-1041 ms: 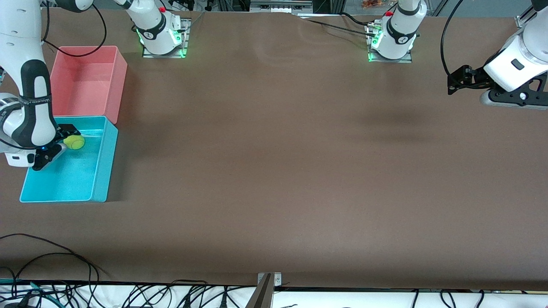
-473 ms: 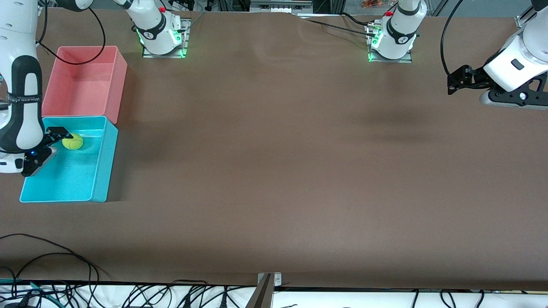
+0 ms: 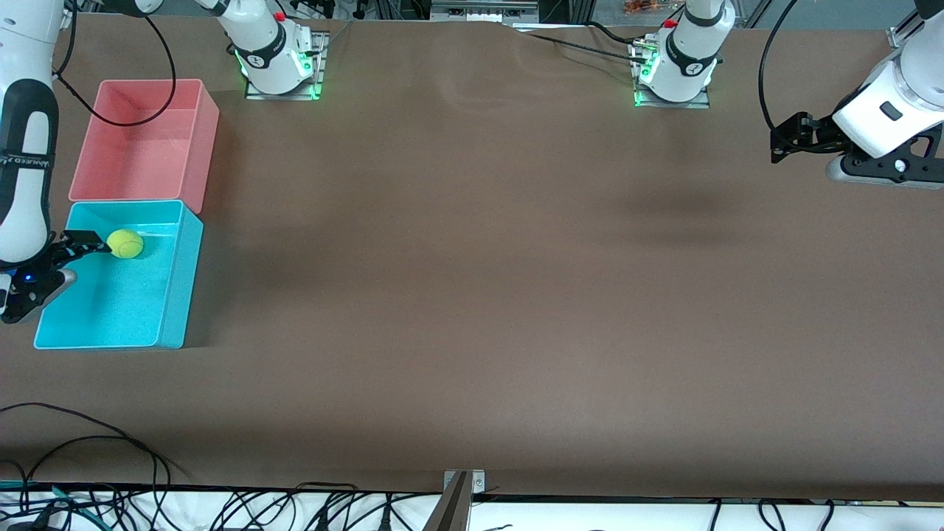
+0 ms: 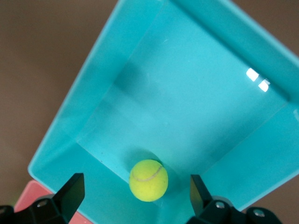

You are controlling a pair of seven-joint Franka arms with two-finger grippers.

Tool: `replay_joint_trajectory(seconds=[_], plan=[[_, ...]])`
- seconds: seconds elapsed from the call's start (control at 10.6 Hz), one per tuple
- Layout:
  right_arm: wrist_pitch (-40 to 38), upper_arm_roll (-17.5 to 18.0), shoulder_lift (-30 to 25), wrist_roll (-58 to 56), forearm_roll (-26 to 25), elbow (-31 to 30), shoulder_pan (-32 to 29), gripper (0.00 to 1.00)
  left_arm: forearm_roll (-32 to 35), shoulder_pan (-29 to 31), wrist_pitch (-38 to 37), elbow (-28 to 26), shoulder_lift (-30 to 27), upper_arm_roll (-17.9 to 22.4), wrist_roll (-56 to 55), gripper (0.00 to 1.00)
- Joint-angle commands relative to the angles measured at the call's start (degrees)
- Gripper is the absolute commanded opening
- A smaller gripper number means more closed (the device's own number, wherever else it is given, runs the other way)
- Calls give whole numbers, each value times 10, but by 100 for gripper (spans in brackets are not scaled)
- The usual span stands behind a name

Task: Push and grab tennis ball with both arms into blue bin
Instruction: 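Open the right gripper to release the ball into the bin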

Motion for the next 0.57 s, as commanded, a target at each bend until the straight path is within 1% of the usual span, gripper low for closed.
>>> replay_joint_trajectory(seconds=[0.0, 0.19, 0.47], plan=[[-56, 0, -6, 61, 7, 56, 8, 100, 17, -2, -14, 19, 8, -3, -2, 100], [-80, -2, -6, 120, 1, 101, 18, 100, 17, -2, -14, 19, 8, -3, -2, 100], [-97, -3, -14, 196, 6, 129, 37, 100, 17, -2, -14, 19, 8, -3, -2, 100]])
